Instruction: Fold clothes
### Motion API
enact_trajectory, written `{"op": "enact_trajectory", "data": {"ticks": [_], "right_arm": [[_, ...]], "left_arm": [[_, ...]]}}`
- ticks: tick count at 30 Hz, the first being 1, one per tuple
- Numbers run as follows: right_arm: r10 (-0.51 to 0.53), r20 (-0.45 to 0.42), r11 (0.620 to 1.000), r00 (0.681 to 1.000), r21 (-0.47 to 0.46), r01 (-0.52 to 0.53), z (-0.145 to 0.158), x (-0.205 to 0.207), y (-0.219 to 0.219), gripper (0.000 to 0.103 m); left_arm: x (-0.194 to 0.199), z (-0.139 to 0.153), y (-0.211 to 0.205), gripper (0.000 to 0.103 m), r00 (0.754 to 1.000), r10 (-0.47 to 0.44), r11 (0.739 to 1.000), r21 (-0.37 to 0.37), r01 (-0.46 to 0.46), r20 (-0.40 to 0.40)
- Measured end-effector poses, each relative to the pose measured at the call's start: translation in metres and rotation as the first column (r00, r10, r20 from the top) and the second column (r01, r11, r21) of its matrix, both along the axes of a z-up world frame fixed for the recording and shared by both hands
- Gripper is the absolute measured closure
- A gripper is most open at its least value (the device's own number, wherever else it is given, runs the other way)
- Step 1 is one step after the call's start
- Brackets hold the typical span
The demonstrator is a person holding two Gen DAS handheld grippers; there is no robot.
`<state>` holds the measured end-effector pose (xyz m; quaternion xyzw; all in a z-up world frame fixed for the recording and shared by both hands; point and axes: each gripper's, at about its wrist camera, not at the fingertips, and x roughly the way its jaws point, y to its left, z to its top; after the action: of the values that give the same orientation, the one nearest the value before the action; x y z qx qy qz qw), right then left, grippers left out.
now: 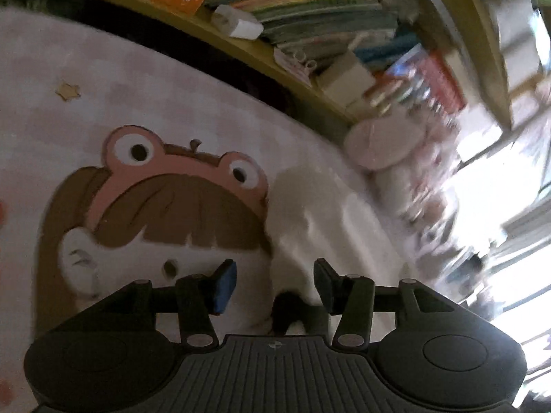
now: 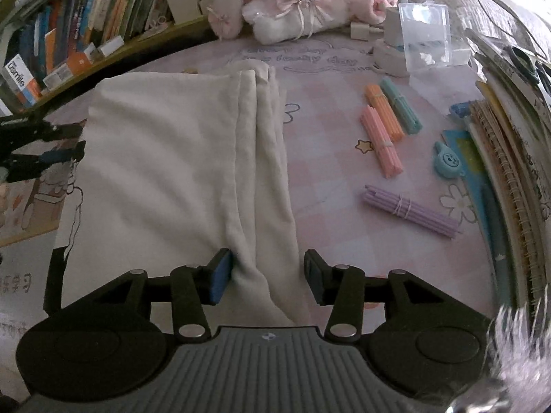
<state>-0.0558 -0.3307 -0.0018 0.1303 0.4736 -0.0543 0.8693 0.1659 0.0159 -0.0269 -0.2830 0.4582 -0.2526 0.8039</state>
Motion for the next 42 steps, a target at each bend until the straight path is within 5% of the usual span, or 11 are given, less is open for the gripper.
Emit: {"op": "enact_trajectory", "data": {"ticks": [7, 16, 19, 20, 22, 25, 26, 30, 33, 36, 42], "right_arm": [[-0.031, 0.000, 0.999, 1.000, -0.010, 0.031, 0.000, -0.001, 0.004, 0.059], [-0.014, 0.007, 1.000, 1.000, -0.021, 0.014, -0.001, -0.002, 0.004, 0.058], [-0.008, 0.008, 1.000, 1.000, -0.024, 0.008, -0.001, -0.003, 0.005, 0.058], [-0.005, 0.008, 1.000, 1.000, -0.024, 0.005, -0.001, -0.003, 0.005, 0.058], [0.000, 0.007, 1.000, 1.000, -0.024, 0.001, -0.001, -0.003, 0.005, 0.058], [0.004, 0.012, 1.000, 1.000, -0.025, -0.003, -0.001, -0.003, 0.006, 0.058], [0.002, 0.013, 1.000, 1.000, -0.026, -0.002, -0.001, -0.003, 0.006, 0.058], [0.001, 0.010, 1.000, 1.000, -0.024, -0.001, -0.001, -0.003, 0.007, 0.058], [0.001, 0.010, 1.000, 1.000, -0.024, -0.001, 0.000, -0.003, 0.007, 0.058], [0.000, 0.006, 1.000, 1.000, -0.028, 0.000, 0.000, -0.004, 0.006, 0.058], [0.009, 0.009, 1.000, 1.000, -0.030, -0.009, -0.001, -0.005, 0.006, 0.058]], "left_arm": [[0.012, -0.016, 0.002, 0.053, 0.995, 0.099, 0.981, -0.164, -0.103, -0.034], [0.020, -0.001, -0.034, 0.055, 0.994, -0.060, 0.997, 0.055, 0.055, 0.086], [0.031, -0.001, -0.041, 0.073, 0.994, -0.087, 0.995, 0.054, 0.083, 0.072], [0.033, 0.001, -0.042, 0.090, 0.994, -0.091, 0.995, 0.044, 0.088, 0.068], [0.033, 0.011, -0.046, 0.094, 0.990, -0.102, 0.995, 0.033, 0.099, 0.098], [-0.001, 0.045, -0.066, 0.093, 0.899, -0.194, 0.978, 0.147, 0.148, 0.392], [-0.002, 0.043, -0.072, 0.092, 0.892, -0.206, 0.971, 0.197, 0.135, 0.403], [0.033, 0.006, -0.072, 0.077, 0.981, -0.105, 0.962, 0.266, 0.060, 0.162], [0.037, 0.006, -0.051, 0.057, 0.991, -0.039, 0.987, 0.161, 0.018, 0.126], [0.038, 0.006, -0.032, 0.053, 0.996, 0.014, 0.997, 0.073, -0.021, 0.089], [0.012, 0.004, -0.029, 0.058, 0.994, -0.069, 0.991, 0.118, 0.059, 0.083]]}}
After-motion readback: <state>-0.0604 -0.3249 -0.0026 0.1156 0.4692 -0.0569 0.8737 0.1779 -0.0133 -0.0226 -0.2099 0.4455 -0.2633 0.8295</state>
